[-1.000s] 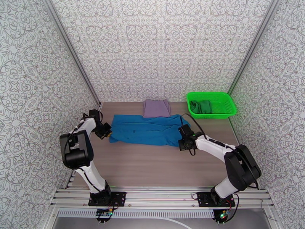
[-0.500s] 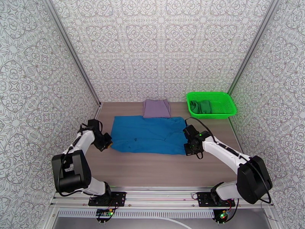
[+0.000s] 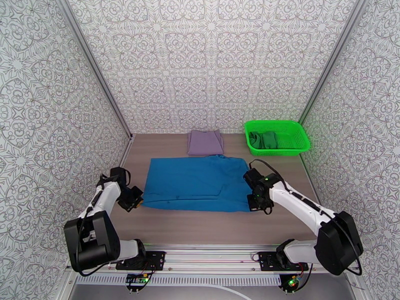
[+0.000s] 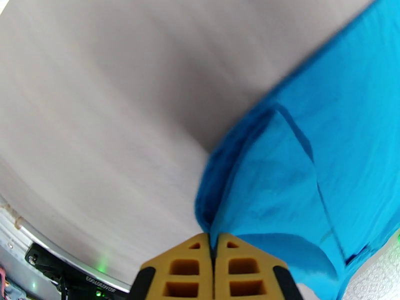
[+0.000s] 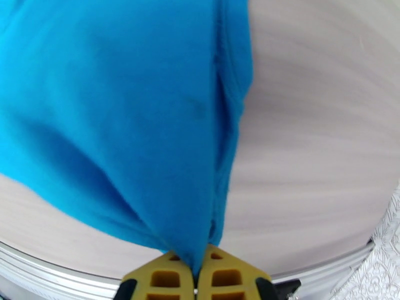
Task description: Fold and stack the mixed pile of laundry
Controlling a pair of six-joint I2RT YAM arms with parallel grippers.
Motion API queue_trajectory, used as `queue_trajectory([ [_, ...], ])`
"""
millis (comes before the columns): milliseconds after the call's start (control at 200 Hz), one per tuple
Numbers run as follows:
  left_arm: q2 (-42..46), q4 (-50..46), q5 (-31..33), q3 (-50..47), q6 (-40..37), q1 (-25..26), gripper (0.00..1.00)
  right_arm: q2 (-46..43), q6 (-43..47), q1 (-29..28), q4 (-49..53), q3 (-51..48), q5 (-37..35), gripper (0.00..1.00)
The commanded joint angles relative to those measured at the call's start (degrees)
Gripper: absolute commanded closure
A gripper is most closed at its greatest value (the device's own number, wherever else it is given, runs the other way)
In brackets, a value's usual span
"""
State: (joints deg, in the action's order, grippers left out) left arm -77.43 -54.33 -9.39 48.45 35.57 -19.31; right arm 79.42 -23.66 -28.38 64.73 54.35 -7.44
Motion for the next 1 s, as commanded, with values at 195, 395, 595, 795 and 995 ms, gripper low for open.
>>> queue_trajectory([
  [195, 0.15, -2.69, -0.06, -2.59, 0.75, 0.05, 0.77, 6.03, -2.38, -2.6, 8.47, 2.2, -3.49, 0.94],
  [395, 5.15, -3.83, 1.77, -3.87, 4.91, 1.19, 0.08, 7.95, -3.7, -4.22, 9.71, 2.78, -6.3, 0.69],
  [595, 13.83, -4.16, 5.64, -3.85, 7.36, 0.91, 0.01, 1.98, -2.83, -4.23, 9.45, 5.4, -8.4, 0.47],
  [795, 7.37, 1.31, 1.1, 2.18, 1.57, 1.83, 0.01, -0.79, 1.89, -0.93, -1.53, 12.54, -4.67, 0.5],
  [995, -11.14, 6.92, -1.84, 18.03, -5.14, 4.54, 0.08, 11.03, 8.6, 7.06, -11.07, 23.52, 2.84, 0.6],
])
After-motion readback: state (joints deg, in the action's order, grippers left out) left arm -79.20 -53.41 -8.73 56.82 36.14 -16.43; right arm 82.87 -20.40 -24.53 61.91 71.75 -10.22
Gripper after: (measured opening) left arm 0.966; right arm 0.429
